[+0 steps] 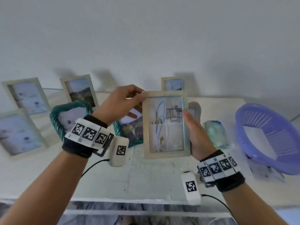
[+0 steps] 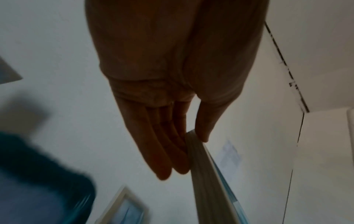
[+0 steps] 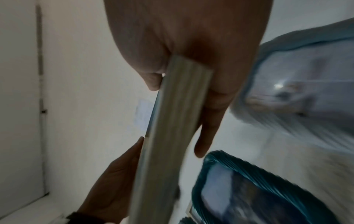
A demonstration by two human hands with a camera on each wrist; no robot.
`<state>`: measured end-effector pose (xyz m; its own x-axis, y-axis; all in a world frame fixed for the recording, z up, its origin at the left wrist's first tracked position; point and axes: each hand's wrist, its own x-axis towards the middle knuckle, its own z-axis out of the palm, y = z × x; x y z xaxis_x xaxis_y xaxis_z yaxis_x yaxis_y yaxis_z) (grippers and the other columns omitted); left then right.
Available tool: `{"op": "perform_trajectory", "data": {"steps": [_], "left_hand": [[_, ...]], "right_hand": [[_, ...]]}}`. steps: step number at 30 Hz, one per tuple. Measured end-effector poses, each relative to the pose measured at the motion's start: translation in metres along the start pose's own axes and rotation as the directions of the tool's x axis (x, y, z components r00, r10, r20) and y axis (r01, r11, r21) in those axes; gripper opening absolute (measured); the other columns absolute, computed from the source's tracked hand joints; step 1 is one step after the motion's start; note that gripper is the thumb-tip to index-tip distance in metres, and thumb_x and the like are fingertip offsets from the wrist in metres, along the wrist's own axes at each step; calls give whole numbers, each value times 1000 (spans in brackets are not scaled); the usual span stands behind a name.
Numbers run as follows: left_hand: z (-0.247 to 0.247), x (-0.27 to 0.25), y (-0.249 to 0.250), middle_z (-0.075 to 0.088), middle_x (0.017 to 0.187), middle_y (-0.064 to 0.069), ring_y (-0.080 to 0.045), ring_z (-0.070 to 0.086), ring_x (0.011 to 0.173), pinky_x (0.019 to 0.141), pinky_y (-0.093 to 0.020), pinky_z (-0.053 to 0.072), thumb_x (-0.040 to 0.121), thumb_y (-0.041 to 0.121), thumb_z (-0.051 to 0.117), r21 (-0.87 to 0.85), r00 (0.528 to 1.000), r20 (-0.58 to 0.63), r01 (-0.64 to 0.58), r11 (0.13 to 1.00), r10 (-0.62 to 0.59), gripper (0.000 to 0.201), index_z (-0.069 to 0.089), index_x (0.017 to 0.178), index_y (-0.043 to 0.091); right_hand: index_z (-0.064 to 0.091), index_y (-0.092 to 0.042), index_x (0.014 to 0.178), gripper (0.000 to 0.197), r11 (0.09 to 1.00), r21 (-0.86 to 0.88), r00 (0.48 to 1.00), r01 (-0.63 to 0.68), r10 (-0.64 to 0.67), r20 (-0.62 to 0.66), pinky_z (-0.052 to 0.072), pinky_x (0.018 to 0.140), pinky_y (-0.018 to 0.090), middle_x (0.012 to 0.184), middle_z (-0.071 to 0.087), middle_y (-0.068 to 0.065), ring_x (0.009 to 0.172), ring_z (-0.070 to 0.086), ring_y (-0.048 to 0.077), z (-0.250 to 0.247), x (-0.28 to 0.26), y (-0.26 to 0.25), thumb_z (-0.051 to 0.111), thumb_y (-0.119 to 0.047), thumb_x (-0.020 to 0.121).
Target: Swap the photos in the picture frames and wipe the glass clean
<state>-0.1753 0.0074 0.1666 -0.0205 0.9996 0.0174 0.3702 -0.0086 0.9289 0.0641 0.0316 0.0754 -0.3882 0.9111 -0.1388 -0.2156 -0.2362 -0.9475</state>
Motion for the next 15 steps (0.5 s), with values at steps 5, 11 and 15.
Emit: {"op": "perform_trajectory", "data": {"steps": [5, 11, 15], "left_hand": [[75, -45, -43, 69, 102, 0, -14, 71, 81, 70, -43, 62, 94, 34, 61, 80, 991, -70, 118, 990, -112, 46, 52, 135, 16], [140, -94, -71, 51, 140, 10, -7, 58, 115, 97, -38, 52, 64, 77, 71, 33, 974, 19, 224, 974, -225, 106, 25, 151, 36], [171, -103, -69, 39, 147, 7, -9, 44, 129, 98, -28, 38, 60, 75, 75, -94, 960, 47, 279, 956, -276, 120, 13, 154, 36]], "right_hand": [[50, -28, 141, 70, 988, 88, 990, -125, 130, -48, 35, 110, 58, 143, 53, 4, 134, 47, 27, -33, -52, 47, 62, -65, 83], [53, -25, 138, 57, 996, 16, 994, -93, 94, -57, 34, 111, 55, 138, 58, 5, 131, 51, 26, -39, -86, 57, 50, -60, 93], [56, -20, 135, 55, 989, 16, 988, -148, 149, -35, 41, 105, 59, 130, 62, 15, 122, 57, 34, -36, -95, 58, 41, -57, 97]]}}
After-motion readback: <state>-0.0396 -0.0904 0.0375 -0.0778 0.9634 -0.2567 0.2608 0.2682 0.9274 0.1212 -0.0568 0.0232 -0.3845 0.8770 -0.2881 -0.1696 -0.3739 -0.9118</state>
